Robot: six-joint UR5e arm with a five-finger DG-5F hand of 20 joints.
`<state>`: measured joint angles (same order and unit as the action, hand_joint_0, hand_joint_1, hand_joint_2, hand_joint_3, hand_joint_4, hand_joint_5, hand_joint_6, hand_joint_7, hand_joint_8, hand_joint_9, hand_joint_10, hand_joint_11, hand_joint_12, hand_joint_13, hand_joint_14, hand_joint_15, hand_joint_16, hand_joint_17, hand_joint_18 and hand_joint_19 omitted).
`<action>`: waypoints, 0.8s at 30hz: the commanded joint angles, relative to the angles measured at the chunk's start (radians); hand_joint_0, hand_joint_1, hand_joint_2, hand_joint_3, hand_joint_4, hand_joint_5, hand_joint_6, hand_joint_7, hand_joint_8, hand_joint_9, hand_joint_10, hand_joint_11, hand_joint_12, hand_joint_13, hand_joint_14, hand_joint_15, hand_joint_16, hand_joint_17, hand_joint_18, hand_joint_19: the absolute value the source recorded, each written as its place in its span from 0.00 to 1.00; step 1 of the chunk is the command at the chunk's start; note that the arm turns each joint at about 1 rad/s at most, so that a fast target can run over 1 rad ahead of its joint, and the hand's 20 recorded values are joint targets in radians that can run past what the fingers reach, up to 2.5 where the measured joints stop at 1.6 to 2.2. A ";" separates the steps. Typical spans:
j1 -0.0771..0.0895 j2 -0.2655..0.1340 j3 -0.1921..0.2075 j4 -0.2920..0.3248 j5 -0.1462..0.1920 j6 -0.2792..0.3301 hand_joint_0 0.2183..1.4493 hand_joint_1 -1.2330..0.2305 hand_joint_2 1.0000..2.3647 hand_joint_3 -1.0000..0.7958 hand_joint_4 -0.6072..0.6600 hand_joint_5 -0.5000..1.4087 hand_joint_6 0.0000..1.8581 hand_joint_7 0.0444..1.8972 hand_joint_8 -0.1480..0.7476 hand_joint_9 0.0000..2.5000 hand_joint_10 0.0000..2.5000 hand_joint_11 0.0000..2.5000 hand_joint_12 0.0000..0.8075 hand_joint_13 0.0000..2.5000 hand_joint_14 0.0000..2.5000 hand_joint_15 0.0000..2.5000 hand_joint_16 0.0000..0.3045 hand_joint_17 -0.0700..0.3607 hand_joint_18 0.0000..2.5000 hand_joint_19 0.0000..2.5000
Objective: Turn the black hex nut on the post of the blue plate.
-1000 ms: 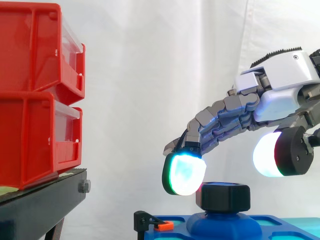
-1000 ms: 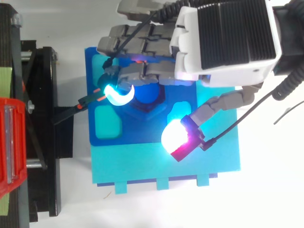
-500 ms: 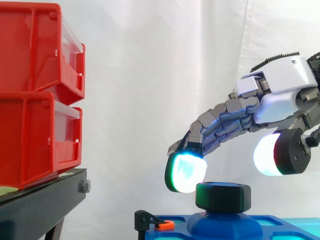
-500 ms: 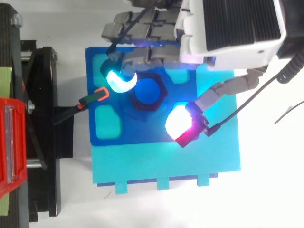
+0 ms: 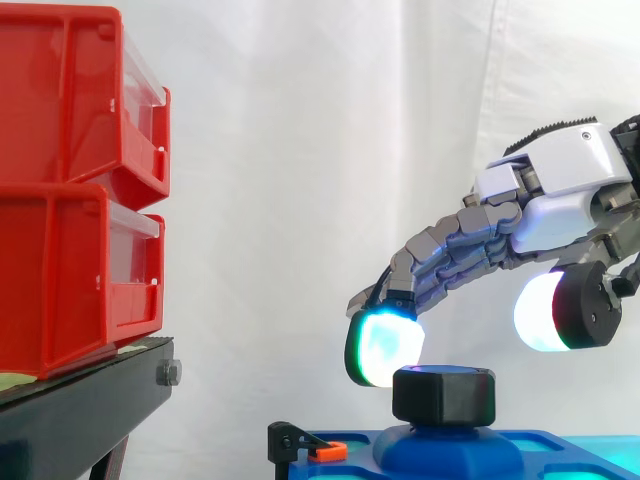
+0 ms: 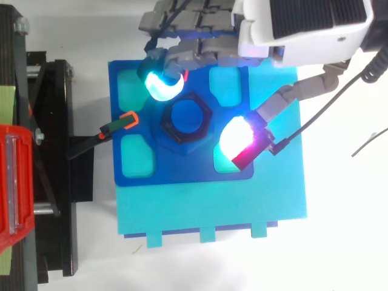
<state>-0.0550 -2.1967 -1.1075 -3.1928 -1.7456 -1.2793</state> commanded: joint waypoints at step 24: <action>0.037 -0.001 0.037 0.037 0.012 -0.002 0.21 0.47 0.00 0.28 0.65 0.16 0.27 0.40 0.43 0.08 0.00 0.00 0.45 0.04 0.00 0.01 0.17 0.43 0.00 0.06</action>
<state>-0.0287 -2.1970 -1.0708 -3.1546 -1.7492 -1.2809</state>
